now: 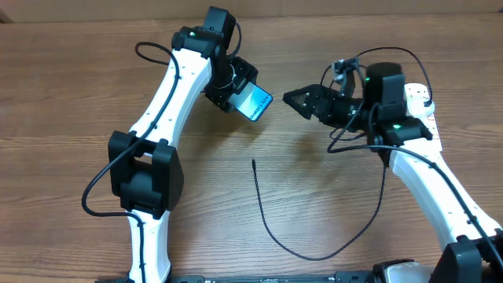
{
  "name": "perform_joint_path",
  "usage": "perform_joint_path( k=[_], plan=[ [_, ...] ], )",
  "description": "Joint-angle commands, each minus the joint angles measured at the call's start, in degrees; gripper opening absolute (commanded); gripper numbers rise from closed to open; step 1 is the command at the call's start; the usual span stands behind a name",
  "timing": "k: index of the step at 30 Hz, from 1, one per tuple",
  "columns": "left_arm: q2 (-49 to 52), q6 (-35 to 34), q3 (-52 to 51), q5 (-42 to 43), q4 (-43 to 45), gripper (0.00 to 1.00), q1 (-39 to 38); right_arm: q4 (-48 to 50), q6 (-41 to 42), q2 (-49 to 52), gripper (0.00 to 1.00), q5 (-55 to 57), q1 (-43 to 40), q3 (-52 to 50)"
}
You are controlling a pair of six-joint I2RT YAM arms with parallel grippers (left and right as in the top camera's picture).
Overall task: Plug charger to phone and switch on socket
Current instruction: 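Move the right gripper toward the phone held by the left gripper, then close the right gripper on the phone's edge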
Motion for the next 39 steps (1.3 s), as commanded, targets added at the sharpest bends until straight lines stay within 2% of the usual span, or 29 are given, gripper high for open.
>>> perform_joint_path(
  k=[1,5,12,20,25,39],
  plan=[
    [-2.71,-3.58,1.75,3.65,0.22,0.04,-0.70,0.22,5.73,0.17,1.00,11.91,2.14,1.20],
    [-2.71,-5.60,1.75,8.37,0.26,0.04,-0.74,1.25,9.62,0.17,1.00,13.18,3.17,1.20],
    [-2.71,-7.15,1.75,15.15,0.39,0.04,-0.96,1.42,10.25,0.24,1.00,13.20,3.89,1.18],
    [-2.71,-11.13,1.75,14.88,2.45,0.04,-2.25,0.98,10.25,0.24,1.00,13.40,5.60,1.18],
    [-2.71,-14.53,1.75,14.91,2.64,0.04,-3.48,-1.86,10.23,0.24,1.00,17.75,6.93,1.18],
    [-2.71,-14.86,1.75,18.40,5.49,0.04,-7.19,-2.03,10.21,0.24,1.00,18.53,7.54,1.18]
  ],
)
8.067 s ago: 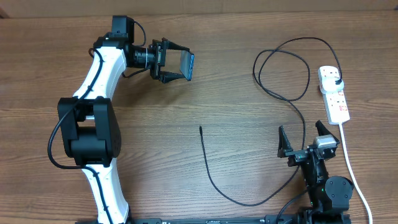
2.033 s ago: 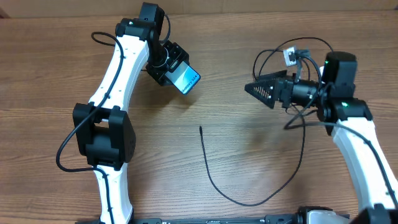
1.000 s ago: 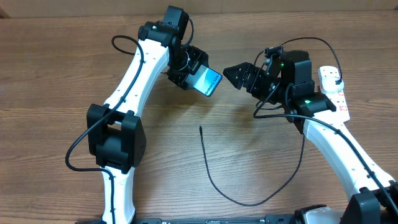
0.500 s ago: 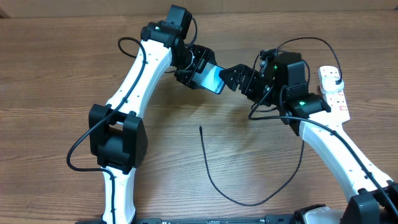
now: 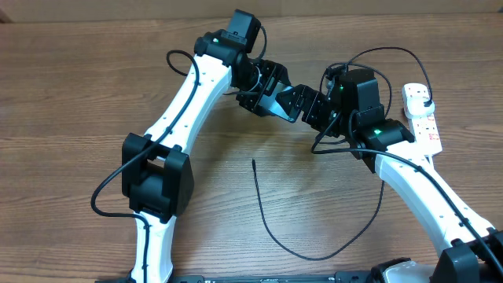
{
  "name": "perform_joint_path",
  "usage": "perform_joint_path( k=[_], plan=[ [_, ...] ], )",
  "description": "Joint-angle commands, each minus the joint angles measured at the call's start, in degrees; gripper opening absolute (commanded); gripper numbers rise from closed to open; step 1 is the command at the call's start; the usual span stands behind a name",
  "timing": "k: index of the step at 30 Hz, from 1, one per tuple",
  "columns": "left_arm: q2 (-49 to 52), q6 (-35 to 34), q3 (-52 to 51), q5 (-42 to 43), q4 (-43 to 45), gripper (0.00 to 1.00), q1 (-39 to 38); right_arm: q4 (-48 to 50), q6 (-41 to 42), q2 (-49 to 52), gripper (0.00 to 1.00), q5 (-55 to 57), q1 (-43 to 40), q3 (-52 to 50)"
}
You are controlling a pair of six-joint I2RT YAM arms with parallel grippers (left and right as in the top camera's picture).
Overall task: Plug charger to phone and switch on socket
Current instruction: 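Close the right gripper on the phone's edge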
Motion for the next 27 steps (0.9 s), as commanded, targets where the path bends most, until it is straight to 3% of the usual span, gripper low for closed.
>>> perform_joint_path(
  k=[1,4,13,15,22,27],
  plan=[
    [-2.71,-0.94,1.79,3.39,0.74,0.04,-1.51,0.26,0.22,0.20,1.00,0.90,0.48,1.18],
    [-2.71,-0.92,1.79,3.48,1.29,0.04,-2.08,0.24,0.22,0.20,1.00,0.92,0.48,1.18],
    [-2.71,-0.63,1.79,4.09,1.66,0.04,-2.29,-1.46,0.22,0.20,0.85,4.28,0.48,1.18],
    [-2.71,-0.46,1.79,4.09,1.64,0.04,-2.29,-1.42,0.22,0.20,0.79,4.33,0.48,1.18],
    [-2.71,0.42,1.79,4.13,1.62,0.04,-2.36,-1.42,0.22,0.20,0.46,4.55,0.48,1.18],
    [-2.71,0.39,1.79,5.09,1.66,0.04,-2.47,-1.42,0.22,0.20,0.34,4.55,0.48,1.18]
  ],
)
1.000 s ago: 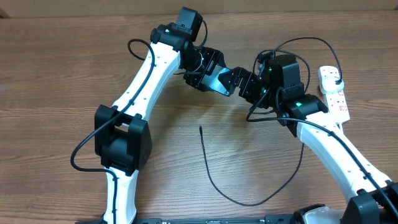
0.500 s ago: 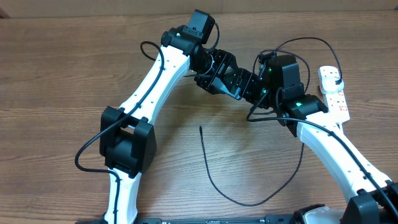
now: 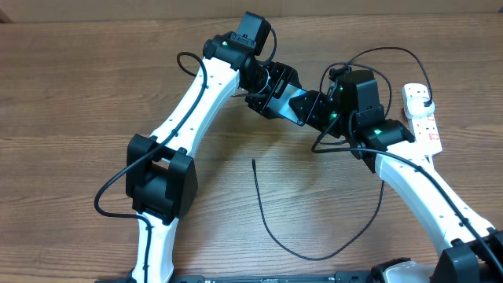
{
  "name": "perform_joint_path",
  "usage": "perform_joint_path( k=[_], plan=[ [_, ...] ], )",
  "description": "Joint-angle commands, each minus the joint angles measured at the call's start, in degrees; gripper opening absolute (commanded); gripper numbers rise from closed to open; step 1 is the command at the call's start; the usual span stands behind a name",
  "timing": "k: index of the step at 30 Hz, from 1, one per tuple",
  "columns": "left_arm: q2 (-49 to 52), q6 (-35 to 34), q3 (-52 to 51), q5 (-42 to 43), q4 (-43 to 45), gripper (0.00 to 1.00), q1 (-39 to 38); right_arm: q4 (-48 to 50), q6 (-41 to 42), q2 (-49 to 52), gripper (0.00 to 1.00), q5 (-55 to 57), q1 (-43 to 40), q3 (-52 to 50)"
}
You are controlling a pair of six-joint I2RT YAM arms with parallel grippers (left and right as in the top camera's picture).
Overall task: Plug charger to phone and switch on socket
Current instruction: 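Close the right gripper on the phone's edge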
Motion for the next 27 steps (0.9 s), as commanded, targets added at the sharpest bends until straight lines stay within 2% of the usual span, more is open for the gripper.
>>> perform_joint_path(
  k=[1,4,18,23,27],
  plan=[
    [-2.71,0.48,1.79,2.99,0.28,0.04,-0.57,0.24,-0.24,0.20,0.33,0.57,0.48,1.18],
    [-2.71,0.50,1.79,3.23,0.28,0.04,-0.85,0.22,-0.24,0.20,0.24,0.81,0.50,1.18],
    [-2.71,0.50,1.79,3.58,0.72,0.04,-1.95,0.20,-0.24,0.20,0.12,1.46,0.52,1.18],
    [-2.71,0.52,1.79,3.56,0.72,0.04,-1.97,0.20,-0.24,0.20,0.04,1.44,0.55,1.18],
    [-2.71,0.96,1.79,3.48,0.70,0.04,-1.97,0.20,-0.24,0.20,0.04,1.44,0.52,1.18]
  ],
)
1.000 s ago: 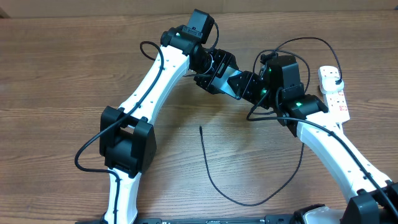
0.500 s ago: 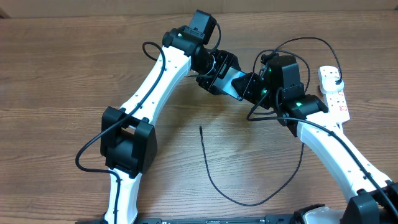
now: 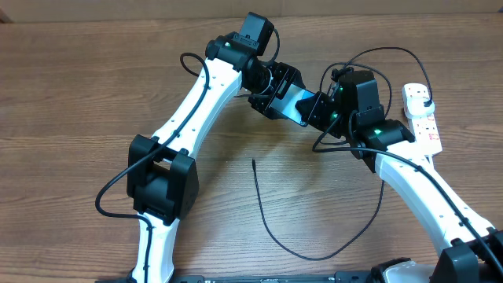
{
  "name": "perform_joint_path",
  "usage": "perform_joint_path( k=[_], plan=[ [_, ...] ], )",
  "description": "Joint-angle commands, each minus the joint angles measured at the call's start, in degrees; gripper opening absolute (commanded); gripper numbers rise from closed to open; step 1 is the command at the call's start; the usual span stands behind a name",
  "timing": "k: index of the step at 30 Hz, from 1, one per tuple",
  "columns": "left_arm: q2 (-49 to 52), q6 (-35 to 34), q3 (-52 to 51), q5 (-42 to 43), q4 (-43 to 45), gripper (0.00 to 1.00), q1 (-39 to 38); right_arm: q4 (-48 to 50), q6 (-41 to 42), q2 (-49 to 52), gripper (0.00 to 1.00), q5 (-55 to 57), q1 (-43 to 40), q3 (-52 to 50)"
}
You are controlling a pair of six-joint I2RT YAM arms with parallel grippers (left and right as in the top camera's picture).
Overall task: Plug charger to phone and switch on socket
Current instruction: 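Close the right gripper on the phone's edge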
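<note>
The phone [image 3: 295, 102], its pale blue screen partly showing, is held in the air over the far middle of the table. My left gripper [image 3: 277, 96] is shut on its left end. My right gripper [image 3: 316, 108] meets the phone's right end, fingers around it; their closure is hidden. The black charger cable [image 3: 271, 232] lies loose on the table, its free end [image 3: 253, 162] below the phone, apart from both grippers. The white socket strip [image 3: 421, 118] lies at the far right.
A plug [image 3: 424, 93] sits in the far end of the socket strip, with black wire looping over my right arm. The charger cable curves across the near middle of the wooden table [image 3: 71, 118] toward the right arm's base.
Both grippers and the phone have shifted very slightly to the right; more of the phone's screen shows between them. The cable and socket strip have not moved.
At first my left gripper held the phone at the far middle, with my open right gripper apart to its right. Then the left arm had brought the phone against the right gripper's fingers. They have stayed together since, edging right.
</note>
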Motion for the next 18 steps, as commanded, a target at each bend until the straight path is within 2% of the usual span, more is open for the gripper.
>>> perform_joint_path(
  k=[1,3,4,6,7,8,10,18],
  plan=[
    [-2.71,0.94,1.77,2.54,0.07,0.04,-1.22,0.87,-0.22,0.13,0.04,-0.81,0.57,1.18],
    [-2.71,0.92,1.77,2.45,0.07,0.06,-1.22,0.87,-0.22,0.13,0.04,-0.81,0.55,1.18],
    [-2.71,0.92,1.77,2.47,0.07,0.12,-1.22,0.90,-0.22,0.13,0.04,-0.81,0.55,1.18],
    [-2.71,0.96,1.77,2.45,0.04,0.45,-1.20,0.96,-0.22,0.13,0.04,-0.83,0.55,1.18],
    [-2.71,1.40,1.77,2.45,0.04,0.59,-1.11,1.05,-0.22,0.13,0.04,-0.83,0.55,1.18],
    [-2.71,1.62,1.77,2.47,0.04,0.78,-1.07,1.11,-0.22,0.13,0.04,-0.83,0.55,1.18],
    [-2.71,1.84,1.77,2.45,0.04,1.00,-1.01,1.16,-0.22,0.11,0.04,-0.83,0.55,1.18],
    [-2.71,5.92,1.77,3.10,0.02,1.00,0.55,1.29,-0.22,0.11,0.04,0.74,0.50,1.18]
  ],
)
